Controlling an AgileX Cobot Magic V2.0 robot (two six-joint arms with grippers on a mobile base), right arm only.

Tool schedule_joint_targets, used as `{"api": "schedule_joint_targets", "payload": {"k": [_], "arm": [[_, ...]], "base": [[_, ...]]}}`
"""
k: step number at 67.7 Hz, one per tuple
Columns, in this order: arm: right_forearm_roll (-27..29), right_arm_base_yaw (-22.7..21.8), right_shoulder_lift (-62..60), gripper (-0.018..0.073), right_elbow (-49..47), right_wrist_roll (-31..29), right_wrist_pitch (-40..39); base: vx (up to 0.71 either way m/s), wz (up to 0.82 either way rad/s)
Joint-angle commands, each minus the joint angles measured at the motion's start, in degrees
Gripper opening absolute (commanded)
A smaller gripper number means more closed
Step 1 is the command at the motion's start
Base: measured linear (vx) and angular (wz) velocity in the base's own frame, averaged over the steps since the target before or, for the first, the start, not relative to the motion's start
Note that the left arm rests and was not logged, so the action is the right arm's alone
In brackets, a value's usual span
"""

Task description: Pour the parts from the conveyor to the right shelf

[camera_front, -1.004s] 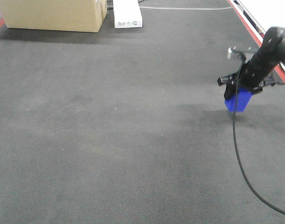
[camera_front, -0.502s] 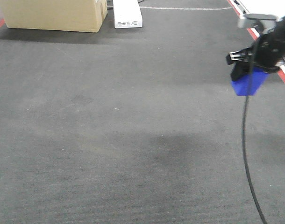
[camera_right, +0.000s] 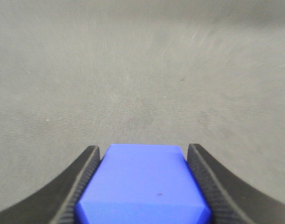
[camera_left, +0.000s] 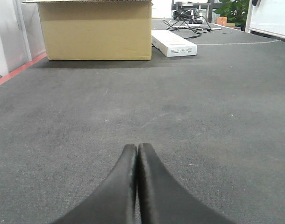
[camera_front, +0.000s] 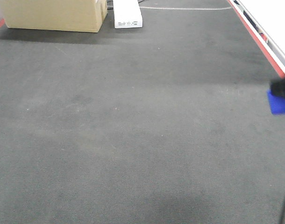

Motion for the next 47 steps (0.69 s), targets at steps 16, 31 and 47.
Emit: {"api": "schedule_joint_targets", "payload": {"k": [16,31,47], "arm": [[0.5,-0.2,-24.0,-0.0006,17.9,-0.8,-12.3],[0.0,-0.2,-40.7,-0.0006,27.3,-1.0,-15.1],[-0.1,-0.2,-52.1,-0.0006,33.6,-1.0,-15.4]], "base": [[0.00,0.00],[0.00,0.00],[0.00,0.00]]}}
